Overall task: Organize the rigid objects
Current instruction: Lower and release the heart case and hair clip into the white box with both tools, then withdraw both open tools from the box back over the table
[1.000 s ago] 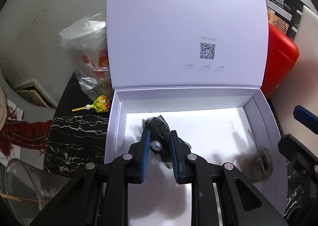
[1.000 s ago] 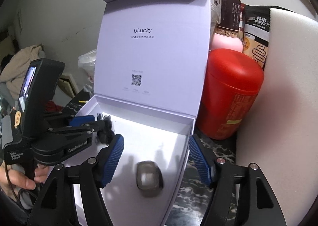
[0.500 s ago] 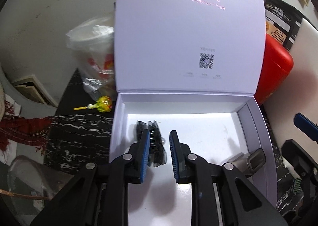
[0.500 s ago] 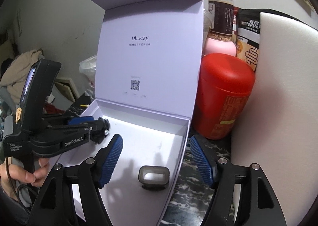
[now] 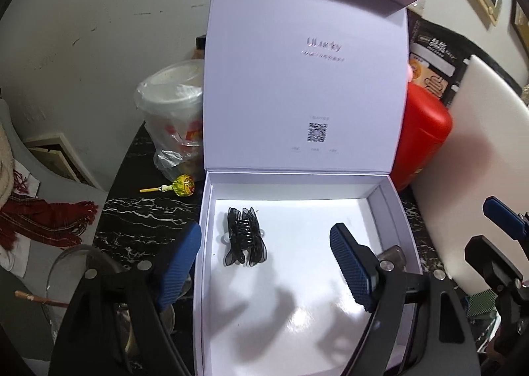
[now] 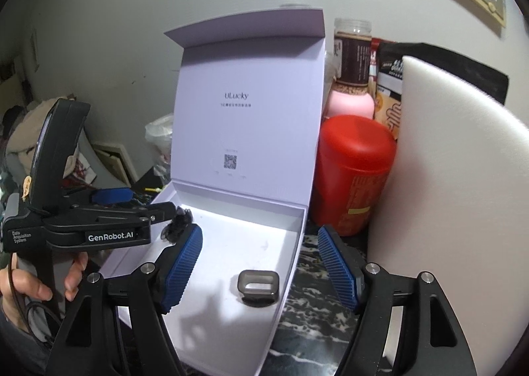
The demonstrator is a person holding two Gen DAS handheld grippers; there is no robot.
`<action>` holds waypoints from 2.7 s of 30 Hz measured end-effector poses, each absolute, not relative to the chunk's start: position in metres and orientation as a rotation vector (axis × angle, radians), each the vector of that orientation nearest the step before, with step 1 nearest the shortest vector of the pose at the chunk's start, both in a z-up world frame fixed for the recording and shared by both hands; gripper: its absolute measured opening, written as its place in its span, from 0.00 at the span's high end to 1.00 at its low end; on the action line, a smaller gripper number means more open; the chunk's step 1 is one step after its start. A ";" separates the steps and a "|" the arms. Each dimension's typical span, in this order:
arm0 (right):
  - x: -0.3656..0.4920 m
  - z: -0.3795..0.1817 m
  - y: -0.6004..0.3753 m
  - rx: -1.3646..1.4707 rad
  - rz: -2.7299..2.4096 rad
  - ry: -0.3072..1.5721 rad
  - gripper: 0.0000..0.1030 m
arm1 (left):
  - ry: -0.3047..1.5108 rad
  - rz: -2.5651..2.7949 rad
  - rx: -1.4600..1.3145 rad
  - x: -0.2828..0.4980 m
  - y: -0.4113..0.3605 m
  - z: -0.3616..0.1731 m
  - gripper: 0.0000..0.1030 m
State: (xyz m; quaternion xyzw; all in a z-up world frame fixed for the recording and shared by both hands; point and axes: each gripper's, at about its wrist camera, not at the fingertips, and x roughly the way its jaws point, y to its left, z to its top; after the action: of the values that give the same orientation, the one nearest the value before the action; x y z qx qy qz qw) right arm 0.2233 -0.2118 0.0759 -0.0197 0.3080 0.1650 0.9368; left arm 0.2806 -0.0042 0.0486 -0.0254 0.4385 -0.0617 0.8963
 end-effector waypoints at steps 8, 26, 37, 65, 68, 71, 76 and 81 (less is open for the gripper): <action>0.196 0.095 -0.215 -0.046 0.338 0.584 0.28 | 0.838 -0.128 -0.015 0.253 -0.004 0.078 0.22; 0.130 0.118 -0.223 -0.047 0.320 0.525 0.28 | 0.804 -0.118 0.052 0.185 -0.006 0.109 0.22; 0.089 0.118 -0.229 -0.038 0.306 0.515 0.24 | 0.795 -0.143 0.055 0.145 -0.009 0.113 0.22; 0.012 0.081 -0.222 -0.030 0.305 0.579 0.13 | 0.848 -0.132 0.125 0.051 -0.008 0.082 0.22; 0.006 0.074 -0.221 -0.023 0.311 0.595 0.13 | 0.868 -0.141 0.116 0.045 -0.007 0.074 0.22; 0.003 0.067 -0.219 -0.021 0.319 0.615 0.13 | 0.886 -0.142 0.100 0.038 -0.004 0.066 0.22; -0.005 0.051 -0.214 -0.034 0.332 0.646 0.13 | 0.902 -0.133 0.091 0.026 0.001 0.053 0.22; -0.011 0.028 -0.210 -0.038 0.361 0.698 0.13 | 0.950 -0.154 0.080 0.019 0.003 0.034 0.22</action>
State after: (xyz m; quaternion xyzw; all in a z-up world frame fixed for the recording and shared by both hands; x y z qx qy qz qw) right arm -0.0113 -0.2100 0.0280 -0.0185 0.3401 0.1757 0.9237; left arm 0.0191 0.0027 0.0344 0.0382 0.4570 -0.0739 0.8856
